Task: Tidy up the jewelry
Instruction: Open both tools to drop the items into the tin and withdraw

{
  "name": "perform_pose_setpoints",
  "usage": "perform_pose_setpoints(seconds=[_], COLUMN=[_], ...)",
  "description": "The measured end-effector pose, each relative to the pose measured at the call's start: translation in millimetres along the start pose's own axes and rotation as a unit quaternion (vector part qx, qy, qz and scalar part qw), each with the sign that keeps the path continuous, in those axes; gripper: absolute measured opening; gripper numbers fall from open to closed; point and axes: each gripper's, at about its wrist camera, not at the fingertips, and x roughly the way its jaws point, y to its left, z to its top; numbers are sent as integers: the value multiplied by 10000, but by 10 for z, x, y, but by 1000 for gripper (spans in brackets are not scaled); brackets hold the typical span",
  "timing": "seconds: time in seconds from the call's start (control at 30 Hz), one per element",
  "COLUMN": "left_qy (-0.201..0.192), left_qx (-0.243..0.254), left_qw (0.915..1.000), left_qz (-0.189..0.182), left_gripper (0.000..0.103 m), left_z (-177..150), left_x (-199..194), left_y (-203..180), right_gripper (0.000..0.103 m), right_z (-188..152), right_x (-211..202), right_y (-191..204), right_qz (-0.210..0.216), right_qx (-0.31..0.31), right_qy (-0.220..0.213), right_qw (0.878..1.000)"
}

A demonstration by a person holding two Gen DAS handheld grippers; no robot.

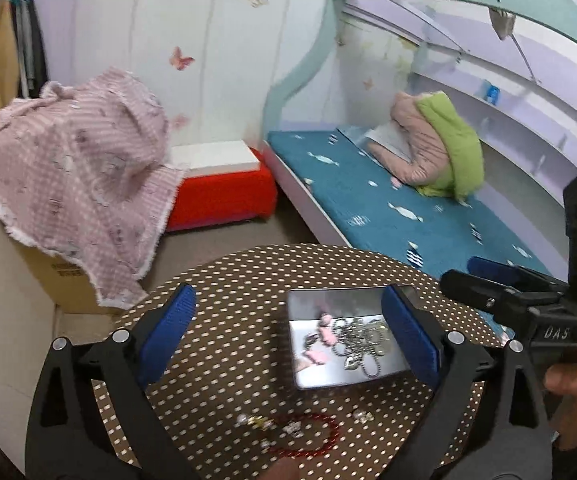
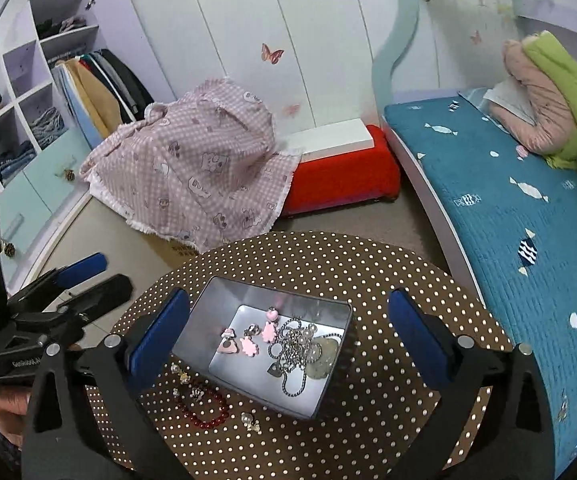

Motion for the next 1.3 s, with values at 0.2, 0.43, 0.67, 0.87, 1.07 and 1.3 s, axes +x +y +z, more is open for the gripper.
perform_pose_setpoints(seconds=[0.2, 0.43, 0.67, 0.87, 1.07, 1.3], left_qy=[-315, -632, -878, -957, -904, -632], left_qx=[-55, -156, -213, -300, -425, -462], left_qw=[9989, 9962, 9937, 9923, 9916, 9933], left_qz=[348, 581, 662, 729, 818, 854], left_gripper=[96, 97, 97, 97, 97, 97], left_z=[-166, -245, -304, -445, -656, -945], left_x=[-409, -869, -1246, -1453, -1568, -1521], left_y=[71, 86, 104, 153, 233, 276], right_gripper=[96, 96, 96, 96, 96, 96], right_z=[-90, -177, -296, -464, -677, -892], right_x=[-241, -611, -939, -1156, -1263, -1173], right_y=[28, 257, 490, 627, 669, 624], right_qz=[-111, -218, -367, -567, -771, -899], right_qx=[81, -86, -319, -506, -552, -530], right_qy=[-284, -677, -1021, -1229, -1281, -1046], right_qw=[9995, 9974, 9936, 9895, 9872, 9890])
